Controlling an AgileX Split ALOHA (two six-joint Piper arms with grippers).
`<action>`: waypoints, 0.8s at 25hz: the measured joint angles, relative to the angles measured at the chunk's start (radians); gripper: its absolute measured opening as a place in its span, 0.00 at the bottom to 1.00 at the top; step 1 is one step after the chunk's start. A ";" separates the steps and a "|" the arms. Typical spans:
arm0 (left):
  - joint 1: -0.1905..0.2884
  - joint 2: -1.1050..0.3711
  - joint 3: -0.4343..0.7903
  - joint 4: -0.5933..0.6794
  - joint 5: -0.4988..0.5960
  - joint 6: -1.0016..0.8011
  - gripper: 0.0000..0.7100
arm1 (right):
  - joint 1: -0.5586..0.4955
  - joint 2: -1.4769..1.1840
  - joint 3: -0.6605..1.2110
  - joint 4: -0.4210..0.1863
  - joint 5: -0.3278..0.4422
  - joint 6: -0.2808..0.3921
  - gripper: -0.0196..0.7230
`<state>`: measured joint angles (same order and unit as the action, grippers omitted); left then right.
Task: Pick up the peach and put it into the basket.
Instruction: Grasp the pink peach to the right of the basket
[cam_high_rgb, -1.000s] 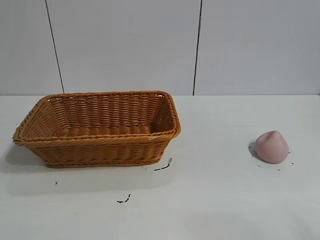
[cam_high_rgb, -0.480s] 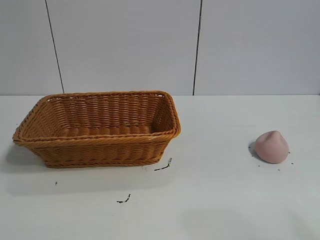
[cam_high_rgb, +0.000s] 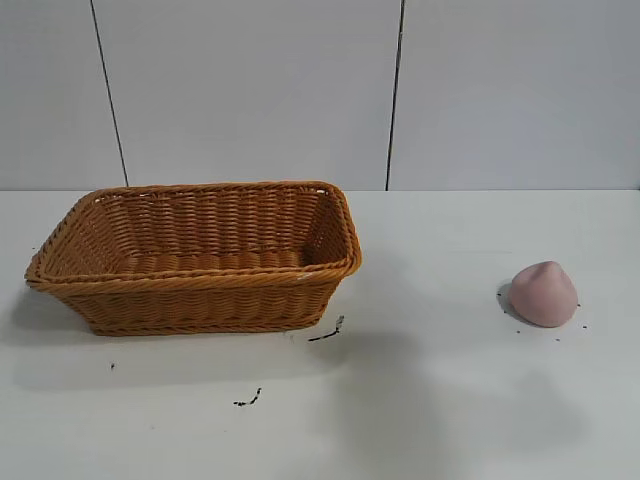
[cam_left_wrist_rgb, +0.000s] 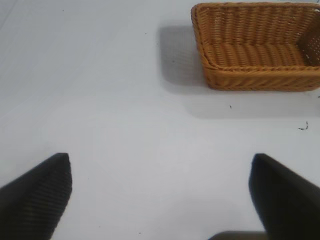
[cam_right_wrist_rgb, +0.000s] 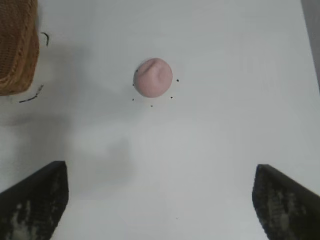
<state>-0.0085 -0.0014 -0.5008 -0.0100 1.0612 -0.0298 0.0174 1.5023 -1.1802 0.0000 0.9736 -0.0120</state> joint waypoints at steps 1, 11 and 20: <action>0.000 0.000 0.000 0.000 0.000 0.000 0.98 | 0.000 0.052 -0.033 0.000 0.004 -0.005 0.96; 0.000 0.000 0.000 0.000 0.000 0.000 0.98 | 0.044 0.400 -0.243 0.000 -0.053 -0.036 0.96; 0.000 0.000 0.000 0.000 0.000 0.000 0.98 | 0.044 0.580 -0.243 0.000 -0.149 -0.038 0.96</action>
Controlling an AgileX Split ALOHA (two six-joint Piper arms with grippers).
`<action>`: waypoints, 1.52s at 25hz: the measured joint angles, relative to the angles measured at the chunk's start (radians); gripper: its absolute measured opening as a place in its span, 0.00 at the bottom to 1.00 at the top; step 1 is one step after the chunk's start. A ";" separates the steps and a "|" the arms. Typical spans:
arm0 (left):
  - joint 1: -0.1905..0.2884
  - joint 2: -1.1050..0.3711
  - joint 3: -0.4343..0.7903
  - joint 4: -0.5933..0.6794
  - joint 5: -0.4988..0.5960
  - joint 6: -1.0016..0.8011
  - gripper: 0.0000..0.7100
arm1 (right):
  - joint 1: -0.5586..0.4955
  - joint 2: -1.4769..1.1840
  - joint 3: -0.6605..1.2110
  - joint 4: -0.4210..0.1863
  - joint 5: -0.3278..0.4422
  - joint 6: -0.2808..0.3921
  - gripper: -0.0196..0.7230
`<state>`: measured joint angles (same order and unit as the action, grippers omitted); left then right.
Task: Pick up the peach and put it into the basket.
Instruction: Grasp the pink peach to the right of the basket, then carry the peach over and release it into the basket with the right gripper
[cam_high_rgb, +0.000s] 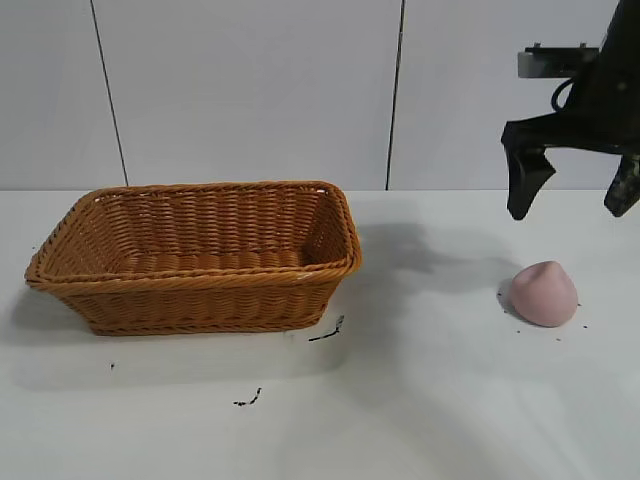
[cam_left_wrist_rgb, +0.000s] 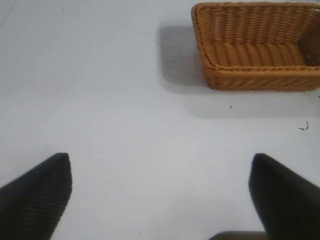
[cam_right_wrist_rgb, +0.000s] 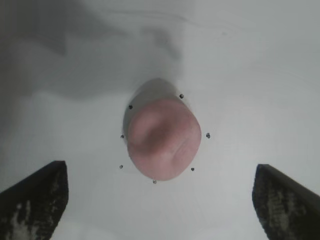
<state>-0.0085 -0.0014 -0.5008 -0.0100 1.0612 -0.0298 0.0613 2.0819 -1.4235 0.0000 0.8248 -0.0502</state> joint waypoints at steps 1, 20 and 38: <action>0.000 0.000 0.000 0.000 0.000 0.000 0.98 | 0.000 0.017 0.000 0.000 -0.007 0.000 0.96; 0.000 0.000 0.000 0.000 0.000 0.000 0.98 | 0.000 0.085 -0.001 0.026 -0.010 0.000 0.19; 0.000 0.000 0.000 0.000 0.000 0.000 0.98 | 0.000 -0.265 -0.033 0.022 0.077 0.000 0.01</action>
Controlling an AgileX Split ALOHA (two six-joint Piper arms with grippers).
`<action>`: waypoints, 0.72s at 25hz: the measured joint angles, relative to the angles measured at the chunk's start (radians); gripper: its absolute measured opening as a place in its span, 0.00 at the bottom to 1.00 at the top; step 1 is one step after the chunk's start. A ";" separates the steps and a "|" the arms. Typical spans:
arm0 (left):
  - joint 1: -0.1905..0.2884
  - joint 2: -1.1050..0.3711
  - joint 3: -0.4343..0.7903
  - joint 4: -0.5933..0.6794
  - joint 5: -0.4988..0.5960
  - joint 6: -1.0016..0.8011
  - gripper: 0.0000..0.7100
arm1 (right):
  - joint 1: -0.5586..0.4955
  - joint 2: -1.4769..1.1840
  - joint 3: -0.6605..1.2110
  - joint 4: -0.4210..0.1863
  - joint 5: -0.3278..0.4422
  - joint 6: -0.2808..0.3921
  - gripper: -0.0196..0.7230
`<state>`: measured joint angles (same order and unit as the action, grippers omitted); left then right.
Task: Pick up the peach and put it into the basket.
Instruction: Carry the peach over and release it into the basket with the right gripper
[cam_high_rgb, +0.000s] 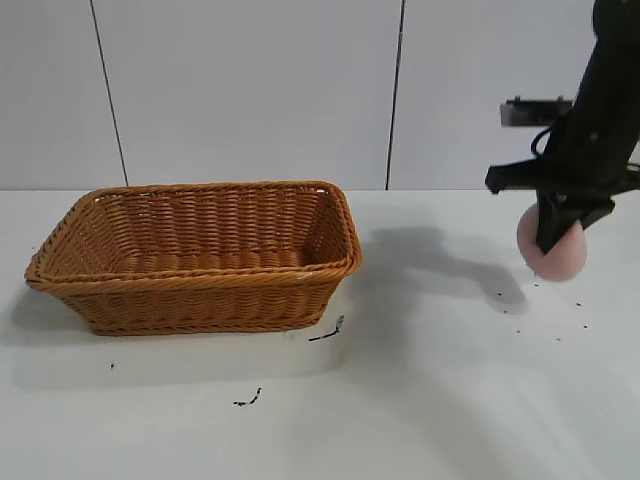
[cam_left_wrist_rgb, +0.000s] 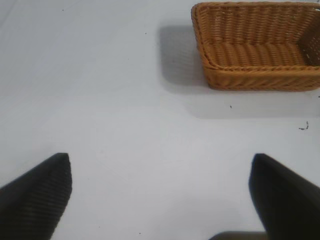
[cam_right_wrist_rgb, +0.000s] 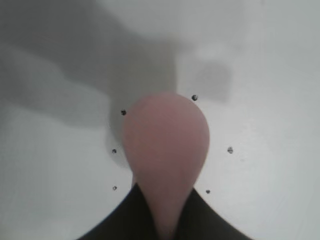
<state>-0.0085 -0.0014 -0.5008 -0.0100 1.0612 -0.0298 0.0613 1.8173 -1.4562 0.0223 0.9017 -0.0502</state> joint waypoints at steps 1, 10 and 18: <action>0.000 0.000 0.000 0.000 0.000 0.000 0.98 | 0.000 0.000 -0.024 0.000 0.022 0.000 0.01; 0.000 0.000 0.000 0.000 0.000 0.000 0.98 | 0.136 0.174 -0.431 0.007 0.177 0.000 0.01; 0.000 0.000 0.000 0.000 0.000 0.000 0.98 | 0.387 0.332 -0.665 0.039 0.203 0.000 0.01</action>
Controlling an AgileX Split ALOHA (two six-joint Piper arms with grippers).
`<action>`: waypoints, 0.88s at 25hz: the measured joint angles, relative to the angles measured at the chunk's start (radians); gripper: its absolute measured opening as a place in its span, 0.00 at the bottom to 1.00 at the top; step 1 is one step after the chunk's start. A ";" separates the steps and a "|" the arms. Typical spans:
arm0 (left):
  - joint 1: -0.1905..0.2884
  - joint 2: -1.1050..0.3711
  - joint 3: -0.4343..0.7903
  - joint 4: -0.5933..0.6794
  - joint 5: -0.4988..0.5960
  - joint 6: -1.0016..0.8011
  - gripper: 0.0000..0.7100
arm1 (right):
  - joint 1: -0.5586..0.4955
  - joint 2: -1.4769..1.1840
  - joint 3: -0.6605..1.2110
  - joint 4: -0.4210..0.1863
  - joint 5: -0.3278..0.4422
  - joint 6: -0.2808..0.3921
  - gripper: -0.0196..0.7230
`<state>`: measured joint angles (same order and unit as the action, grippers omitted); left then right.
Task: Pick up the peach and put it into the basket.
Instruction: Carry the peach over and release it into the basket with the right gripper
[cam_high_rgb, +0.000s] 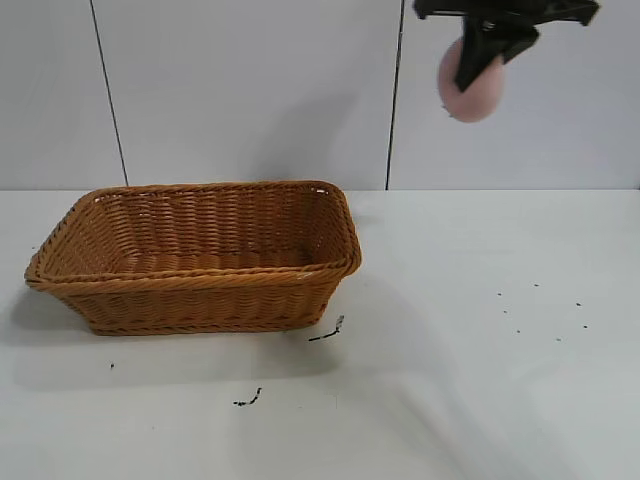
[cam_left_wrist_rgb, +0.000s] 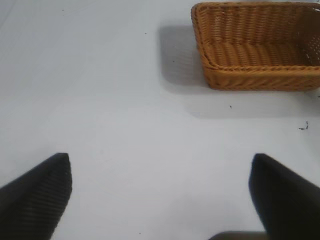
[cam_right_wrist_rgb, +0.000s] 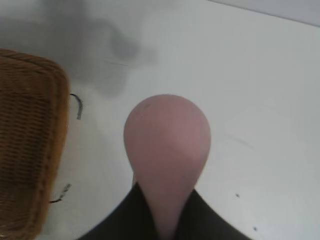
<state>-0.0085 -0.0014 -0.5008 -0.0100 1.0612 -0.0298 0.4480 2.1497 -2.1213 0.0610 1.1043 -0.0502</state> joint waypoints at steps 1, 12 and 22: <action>0.000 0.000 0.000 0.000 0.000 0.000 0.98 | 0.036 0.017 -0.010 0.002 -0.002 0.000 0.01; 0.000 0.000 0.000 0.000 0.000 0.000 0.98 | 0.155 0.268 -0.018 0.010 -0.141 -0.001 0.01; 0.000 0.000 0.000 0.000 0.000 0.000 0.98 | 0.155 0.325 -0.018 0.013 -0.141 -0.001 0.48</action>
<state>-0.0085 -0.0014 -0.5008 -0.0100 1.0612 -0.0298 0.6025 2.4745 -2.1391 0.0743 0.9631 -0.0509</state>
